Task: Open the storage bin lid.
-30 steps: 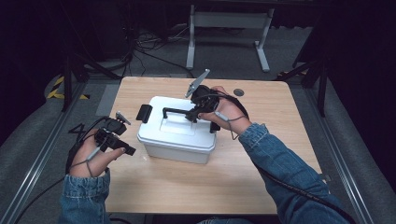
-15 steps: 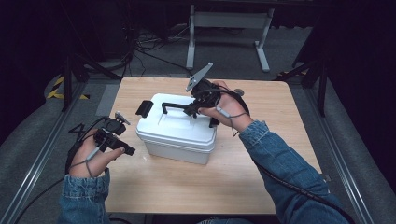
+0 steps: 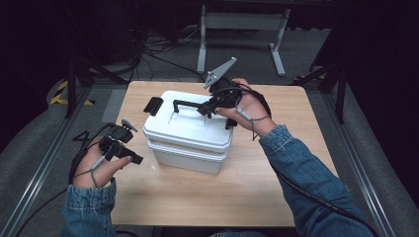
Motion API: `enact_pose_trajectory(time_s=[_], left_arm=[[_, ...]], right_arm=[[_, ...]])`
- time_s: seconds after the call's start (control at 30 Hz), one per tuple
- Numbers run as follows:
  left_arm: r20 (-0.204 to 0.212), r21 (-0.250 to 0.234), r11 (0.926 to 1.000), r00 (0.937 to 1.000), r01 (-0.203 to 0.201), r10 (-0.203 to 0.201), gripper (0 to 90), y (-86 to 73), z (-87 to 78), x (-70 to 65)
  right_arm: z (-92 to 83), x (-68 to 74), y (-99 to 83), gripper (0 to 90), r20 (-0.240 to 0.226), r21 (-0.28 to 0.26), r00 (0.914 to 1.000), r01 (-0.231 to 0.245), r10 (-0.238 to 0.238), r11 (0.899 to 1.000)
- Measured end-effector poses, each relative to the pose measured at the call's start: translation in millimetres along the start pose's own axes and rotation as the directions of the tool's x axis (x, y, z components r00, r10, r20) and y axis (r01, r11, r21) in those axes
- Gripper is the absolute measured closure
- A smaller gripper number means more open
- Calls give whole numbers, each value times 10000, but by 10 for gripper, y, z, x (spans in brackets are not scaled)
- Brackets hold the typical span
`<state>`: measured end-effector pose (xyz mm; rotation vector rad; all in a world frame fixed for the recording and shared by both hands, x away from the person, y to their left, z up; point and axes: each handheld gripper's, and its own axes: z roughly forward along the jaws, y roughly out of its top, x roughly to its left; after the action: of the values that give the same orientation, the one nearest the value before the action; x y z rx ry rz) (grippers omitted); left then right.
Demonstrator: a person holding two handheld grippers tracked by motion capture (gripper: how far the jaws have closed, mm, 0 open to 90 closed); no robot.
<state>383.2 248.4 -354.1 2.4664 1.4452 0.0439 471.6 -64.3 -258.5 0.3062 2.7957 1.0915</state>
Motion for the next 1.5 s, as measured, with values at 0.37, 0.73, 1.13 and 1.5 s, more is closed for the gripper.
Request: enact_pose_trajectory(time_s=[0.37,0.73,1.13,1.5], left_arm=[[31,-55,9999,10000,84,-84,470,9,-16,12],[194,132,9999,9998,-111,109,454,46,31,-12],[151,160,9999,9999,-63,61,455,24,33,7],[96,182,9998,10000,-29,27,455,32,51,1]], right_arm=[[-314,-25,-189,844,246,-244,9984,-496,502,9985],[-735,-66,-545,844,986,-294,9906,-919,944,9953],[-1116,-156,-885,844,1625,-588,9717,-1640,1715,9847],[-1415,-288,-1296,844,2303,-804,9355,-2562,2680,9633]])
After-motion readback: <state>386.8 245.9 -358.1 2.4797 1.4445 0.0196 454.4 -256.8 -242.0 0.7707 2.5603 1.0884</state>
